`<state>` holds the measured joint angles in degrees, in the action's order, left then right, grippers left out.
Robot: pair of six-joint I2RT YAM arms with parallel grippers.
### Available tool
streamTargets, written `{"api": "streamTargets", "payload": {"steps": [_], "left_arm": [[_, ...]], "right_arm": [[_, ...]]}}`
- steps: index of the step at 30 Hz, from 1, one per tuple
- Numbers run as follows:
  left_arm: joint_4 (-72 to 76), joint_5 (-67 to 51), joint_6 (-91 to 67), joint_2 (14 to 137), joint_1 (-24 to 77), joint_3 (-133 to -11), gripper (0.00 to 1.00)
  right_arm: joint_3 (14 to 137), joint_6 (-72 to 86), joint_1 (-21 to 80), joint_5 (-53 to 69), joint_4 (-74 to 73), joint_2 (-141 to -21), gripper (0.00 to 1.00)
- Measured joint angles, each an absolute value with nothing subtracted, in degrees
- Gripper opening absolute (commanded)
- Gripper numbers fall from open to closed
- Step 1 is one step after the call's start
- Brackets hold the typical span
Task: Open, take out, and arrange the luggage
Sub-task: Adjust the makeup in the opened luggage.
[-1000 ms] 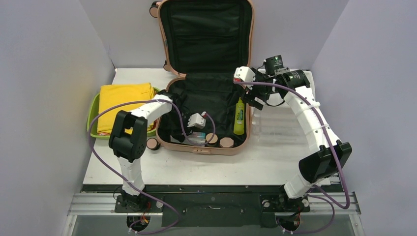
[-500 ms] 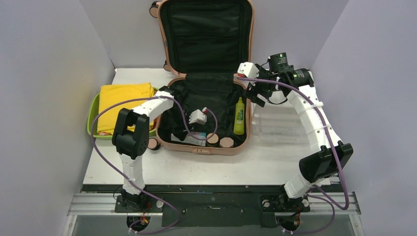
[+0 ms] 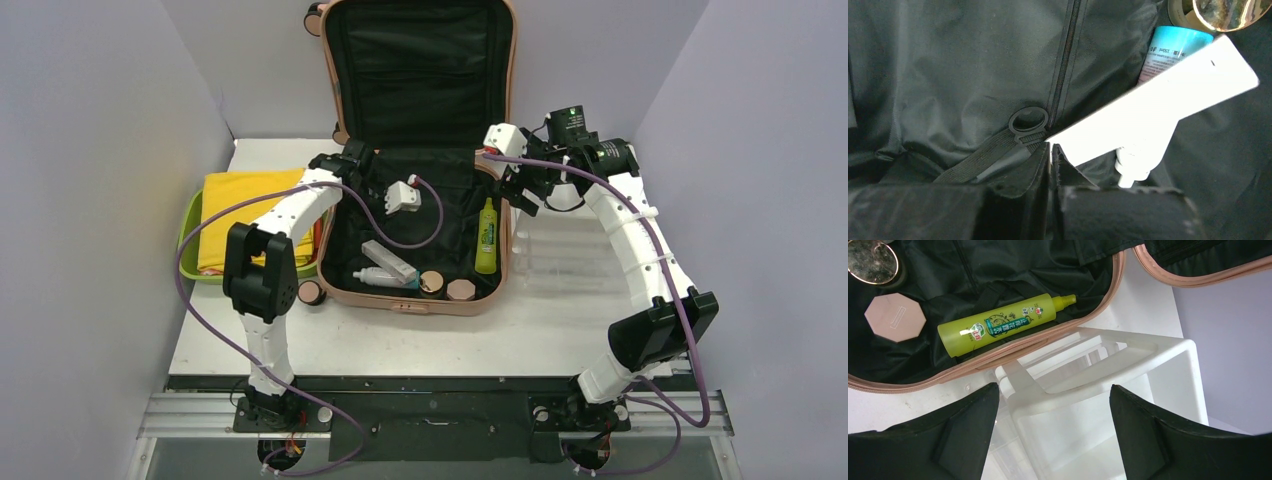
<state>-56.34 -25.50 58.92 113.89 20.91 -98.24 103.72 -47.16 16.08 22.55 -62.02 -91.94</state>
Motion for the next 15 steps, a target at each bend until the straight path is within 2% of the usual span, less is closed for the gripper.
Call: {"api": "streamTargets", "payload": {"steps": [1, 2, 4, 6, 9, 15], "left_arm": [[-56.12, -25.5, 58.92, 113.91, 20.91, -98.24, 0.23], [-56.1, -25.54, 59.05, 113.93, 20.91, -98.24, 0.49], [-56.38, -25.8, 59.96, 114.04, 20.91, -98.35, 0.74], [-57.3, -26.37, 61.52, 114.15, 20.88, -98.72, 0.84], [-59.37, -27.92, 66.48, 114.26, 20.56, -99.55, 0.92], [-64.05, -31.38, 77.45, 118.28, 19.14, -106.08, 0.93]], "right_arm": [[103.72, -47.11, 16.08, 22.55, -61.93, -91.96, 0.76], [103.72, -47.07, 16.08, 22.55, -61.82, -91.94, 0.76], [103.72, -47.07, 16.08, 22.55, -61.69, -91.94, 0.76], [103.72, -47.07, 16.08, 22.52, -61.69, -91.96, 0.76], [103.72, -47.05, 16.08, 22.52, -61.69, -91.94, 0.76], [103.72, -47.03, 16.08, 22.52, -61.63, -91.96, 0.76]]}}
